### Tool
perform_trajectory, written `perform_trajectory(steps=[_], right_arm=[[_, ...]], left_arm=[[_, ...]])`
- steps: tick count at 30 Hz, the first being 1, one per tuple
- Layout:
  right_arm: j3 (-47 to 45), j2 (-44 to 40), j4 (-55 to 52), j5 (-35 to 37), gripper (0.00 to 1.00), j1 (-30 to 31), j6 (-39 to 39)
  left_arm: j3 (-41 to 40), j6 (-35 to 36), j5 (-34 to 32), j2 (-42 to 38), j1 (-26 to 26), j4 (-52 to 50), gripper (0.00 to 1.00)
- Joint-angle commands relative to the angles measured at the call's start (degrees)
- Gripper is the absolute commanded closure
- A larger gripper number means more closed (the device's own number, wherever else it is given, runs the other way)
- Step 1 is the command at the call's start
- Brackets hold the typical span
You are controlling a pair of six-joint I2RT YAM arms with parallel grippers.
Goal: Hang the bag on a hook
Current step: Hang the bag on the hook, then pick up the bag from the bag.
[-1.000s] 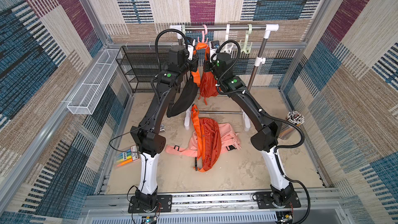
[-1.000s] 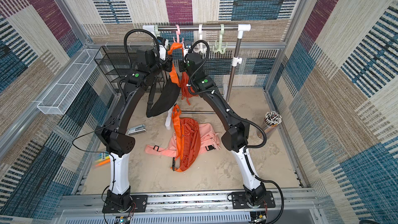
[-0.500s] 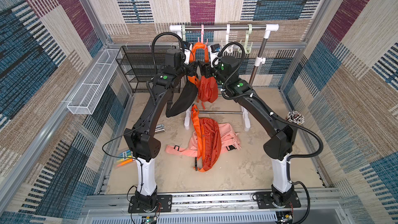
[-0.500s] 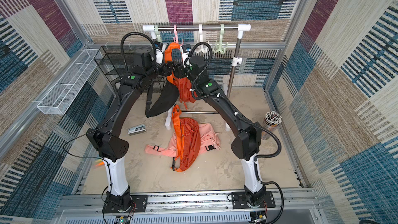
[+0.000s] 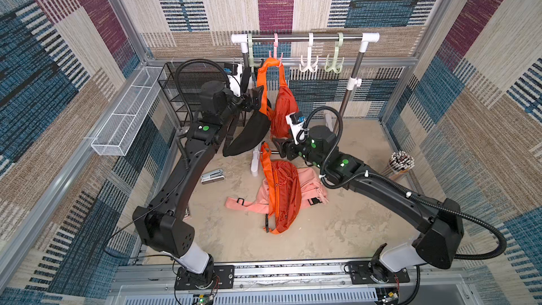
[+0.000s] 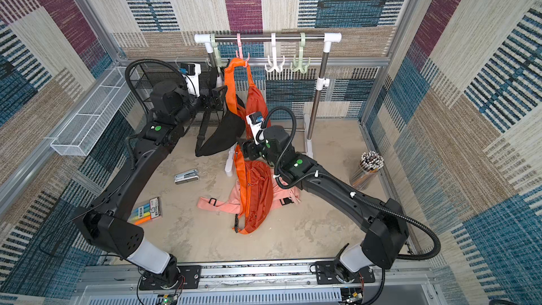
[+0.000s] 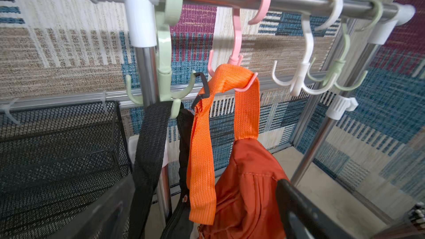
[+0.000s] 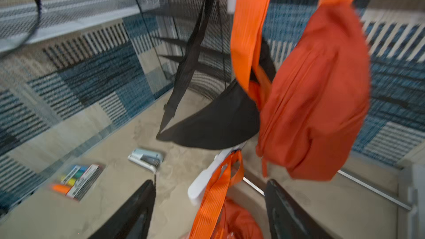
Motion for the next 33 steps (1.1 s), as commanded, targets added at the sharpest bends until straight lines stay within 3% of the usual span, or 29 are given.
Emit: perform_trajectory(steps=[1,6,16,22,29,33], right_arm=[[-6.07,-1.07,-3.87,0.25,0.25,3.39,7.99],[-13.11,1.56,-1.77,-1.46,0.27,6.55,15.57],[-5.06,16.95,-2.21,-0.7,0.33,6.91,18.02],[0.48,25.61,-4.36,4.78,0.5,6.9,18.57],[1.35,24.22,-3.3,8.17,0.99,6.77,16.0],[0.04,17.96,-1.92,7.53,1.0,6.52,11.08]], left_arm=[[-7.05,-7.65,0.83,-5.43,1.9,12.37,0.01],[-15.37,-9.0,-1.05,-13.44,3.51,13.61,0.03],[-26.62,-8.44,-4.38,-23.59,6.23,8.89,0.03],[-31.9,-8.66,-4.48,-26.42,8.18,7.83,0.04],[-33.1,-4.46,-0.46,-25.72,10.11,6.09,0.05],[-34.49,-2.98,8.65,-23.23,11.99,7.99,0.07]])
